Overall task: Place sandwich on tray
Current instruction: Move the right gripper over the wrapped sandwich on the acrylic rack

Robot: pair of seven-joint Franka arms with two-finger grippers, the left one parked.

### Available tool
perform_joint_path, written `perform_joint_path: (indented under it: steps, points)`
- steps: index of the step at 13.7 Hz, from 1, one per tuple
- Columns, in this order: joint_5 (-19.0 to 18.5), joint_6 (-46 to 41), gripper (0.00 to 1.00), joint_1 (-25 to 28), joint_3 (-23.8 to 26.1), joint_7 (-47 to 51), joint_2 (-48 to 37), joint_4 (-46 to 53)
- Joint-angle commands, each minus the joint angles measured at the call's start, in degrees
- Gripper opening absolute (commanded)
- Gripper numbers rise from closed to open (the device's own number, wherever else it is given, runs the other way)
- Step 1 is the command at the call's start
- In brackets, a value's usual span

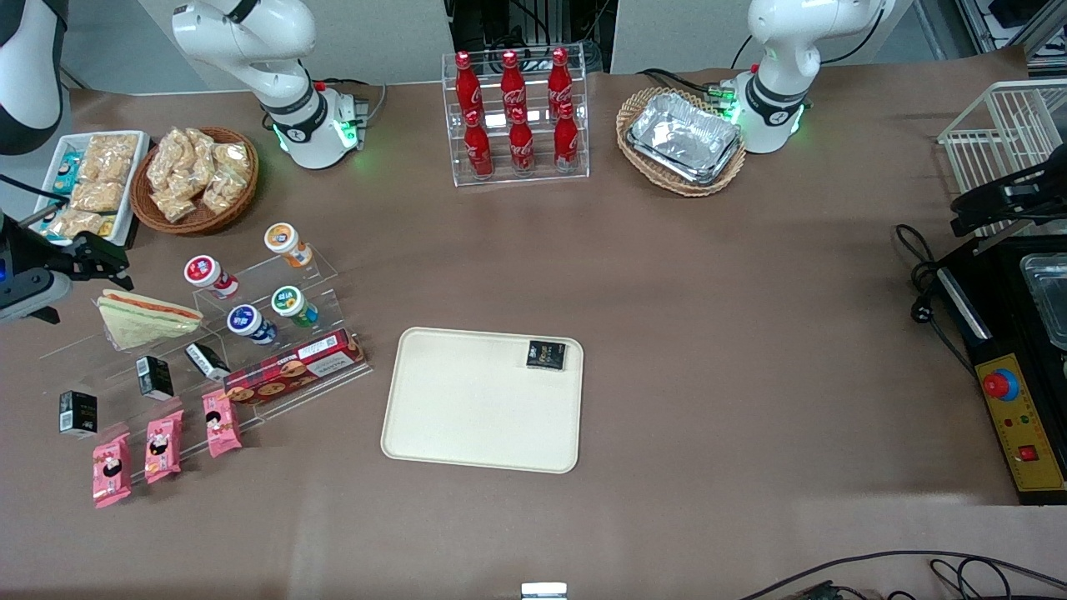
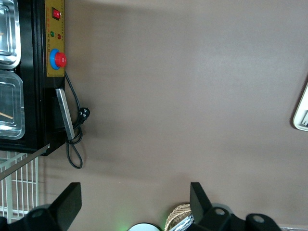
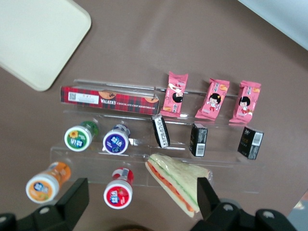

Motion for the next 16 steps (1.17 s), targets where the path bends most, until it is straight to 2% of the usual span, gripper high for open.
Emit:
perform_joint_path:
  steps: [1, 7, 10, 16]
  points:
    - [-1.00, -0.47, 1.00, -0.07, -0.97, -12.67, -1.48, -1.80]
    - [0.32, 5.68, 1.00, -0.07, -4.91, -33.16, -2.10, -6.89]
    - [0.41, 11.12, 1.00, -0.16, -5.36, -48.45, -2.10, -9.61]
    - [1.20, 14.30, 1.00, -0.16, -7.29, -62.36, -1.66, -13.04]
